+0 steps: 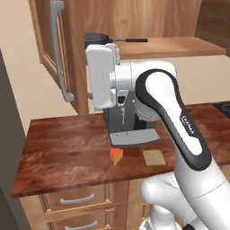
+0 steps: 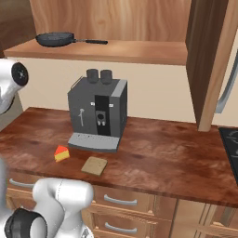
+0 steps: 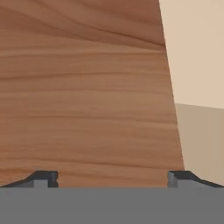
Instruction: Pick the pan from the cabinet and place it on the stove. Then turn on the stove burner for the pan.
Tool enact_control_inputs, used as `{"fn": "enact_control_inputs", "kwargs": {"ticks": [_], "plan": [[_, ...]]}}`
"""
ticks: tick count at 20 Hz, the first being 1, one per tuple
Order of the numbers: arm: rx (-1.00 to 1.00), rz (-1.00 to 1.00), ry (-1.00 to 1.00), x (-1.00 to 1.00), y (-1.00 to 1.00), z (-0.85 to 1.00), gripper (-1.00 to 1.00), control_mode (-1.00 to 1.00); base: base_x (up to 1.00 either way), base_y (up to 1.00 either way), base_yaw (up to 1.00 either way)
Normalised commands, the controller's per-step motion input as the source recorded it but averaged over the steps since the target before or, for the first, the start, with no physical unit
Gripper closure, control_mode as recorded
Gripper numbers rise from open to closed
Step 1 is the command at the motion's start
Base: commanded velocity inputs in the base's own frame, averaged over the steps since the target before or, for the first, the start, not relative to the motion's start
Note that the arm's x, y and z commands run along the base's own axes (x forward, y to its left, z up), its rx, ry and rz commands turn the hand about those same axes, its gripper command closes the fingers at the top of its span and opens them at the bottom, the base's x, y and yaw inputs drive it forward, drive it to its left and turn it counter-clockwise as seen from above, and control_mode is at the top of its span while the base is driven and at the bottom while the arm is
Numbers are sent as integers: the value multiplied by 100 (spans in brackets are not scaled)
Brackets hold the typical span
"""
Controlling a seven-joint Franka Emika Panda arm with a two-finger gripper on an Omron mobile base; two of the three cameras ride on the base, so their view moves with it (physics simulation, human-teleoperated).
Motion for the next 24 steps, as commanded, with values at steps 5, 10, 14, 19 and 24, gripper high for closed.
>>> {"fn": "enact_control_inputs", "kwargs": {"ticks": [5,10,14,19,24], "plan": [[0,4,0,-27,72,0,-100,-100,0,0,0],[0,1,0,-14,32,0,-100,-100,0,0,0],[0,1,0,4,-6,-1,-100,-100,0,0,0],[-1,7,-22,0,-46,0,-100,-100,0,0,0],[-7,6,-31,-3,-52,1,-100,-100,0,0,0]]}}
